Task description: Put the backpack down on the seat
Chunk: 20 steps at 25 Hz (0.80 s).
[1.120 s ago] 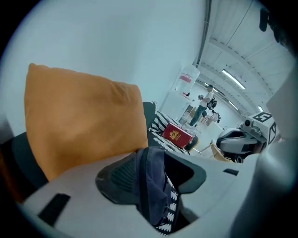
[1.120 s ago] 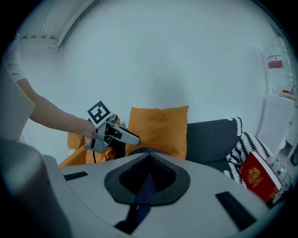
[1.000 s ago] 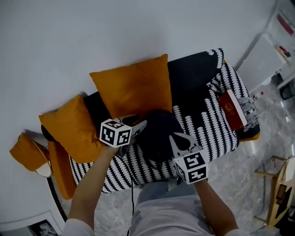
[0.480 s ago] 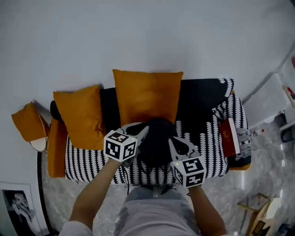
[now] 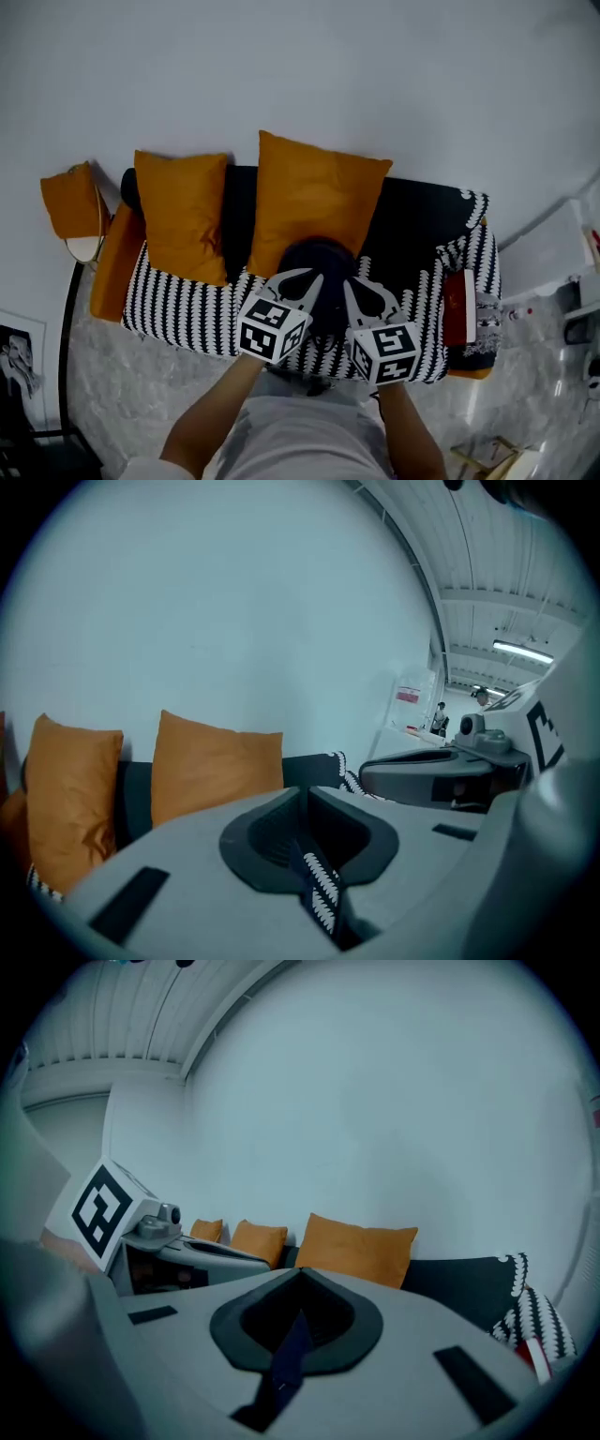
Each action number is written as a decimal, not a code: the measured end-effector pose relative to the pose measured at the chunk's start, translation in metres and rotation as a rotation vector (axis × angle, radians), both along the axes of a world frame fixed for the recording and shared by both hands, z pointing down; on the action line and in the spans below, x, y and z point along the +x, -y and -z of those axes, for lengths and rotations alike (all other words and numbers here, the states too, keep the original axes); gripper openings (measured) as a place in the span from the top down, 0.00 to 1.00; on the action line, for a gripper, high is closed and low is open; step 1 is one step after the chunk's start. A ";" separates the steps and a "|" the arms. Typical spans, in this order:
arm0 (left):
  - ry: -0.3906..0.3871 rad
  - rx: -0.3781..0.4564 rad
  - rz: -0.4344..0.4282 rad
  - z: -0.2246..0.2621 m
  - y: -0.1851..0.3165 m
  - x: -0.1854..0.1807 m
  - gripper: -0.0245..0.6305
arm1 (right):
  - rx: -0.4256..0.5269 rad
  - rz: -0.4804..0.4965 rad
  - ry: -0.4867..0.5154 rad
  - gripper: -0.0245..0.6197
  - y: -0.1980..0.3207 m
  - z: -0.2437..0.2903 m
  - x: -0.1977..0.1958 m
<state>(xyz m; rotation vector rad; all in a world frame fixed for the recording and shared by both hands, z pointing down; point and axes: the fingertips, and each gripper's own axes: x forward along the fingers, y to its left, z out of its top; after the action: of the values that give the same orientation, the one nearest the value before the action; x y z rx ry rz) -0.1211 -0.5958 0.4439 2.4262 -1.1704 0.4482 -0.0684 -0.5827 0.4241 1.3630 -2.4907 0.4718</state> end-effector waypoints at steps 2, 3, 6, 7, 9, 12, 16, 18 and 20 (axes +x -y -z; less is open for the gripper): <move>-0.003 0.014 0.030 0.004 -0.010 0.006 0.92 | 0.007 0.015 0.002 0.96 -0.004 0.003 0.003; -0.005 0.020 0.046 0.005 -0.015 0.009 0.92 | 0.010 0.023 0.003 0.96 -0.006 0.003 0.005; -0.010 0.029 0.087 0.006 -0.025 0.015 0.94 | 0.010 0.053 0.005 0.96 -0.013 0.003 0.007; -0.012 0.030 0.099 0.005 -0.027 0.017 0.94 | 0.010 0.063 0.005 0.96 -0.014 0.003 0.007; -0.018 0.031 0.116 0.005 -0.031 0.020 0.95 | 0.013 0.082 0.006 0.96 -0.018 0.003 0.006; -0.023 0.040 0.132 0.007 -0.036 0.024 0.95 | 0.019 0.097 0.005 0.96 -0.021 0.003 0.006; -0.026 0.052 0.148 0.011 -0.035 0.023 0.95 | 0.024 0.110 0.008 0.96 -0.021 0.004 0.007; -0.026 0.055 0.151 0.012 -0.034 0.023 0.95 | 0.024 0.113 0.006 0.96 -0.021 0.004 0.008; -0.026 0.056 0.152 0.012 -0.034 0.024 0.95 | 0.025 0.116 0.002 0.96 -0.022 0.003 0.009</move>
<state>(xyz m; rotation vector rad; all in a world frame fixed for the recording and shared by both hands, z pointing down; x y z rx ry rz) -0.0971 -0.5615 0.4318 2.3604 -1.3610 0.3402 -0.0592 -0.5602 0.4208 1.2189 -2.5684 0.4187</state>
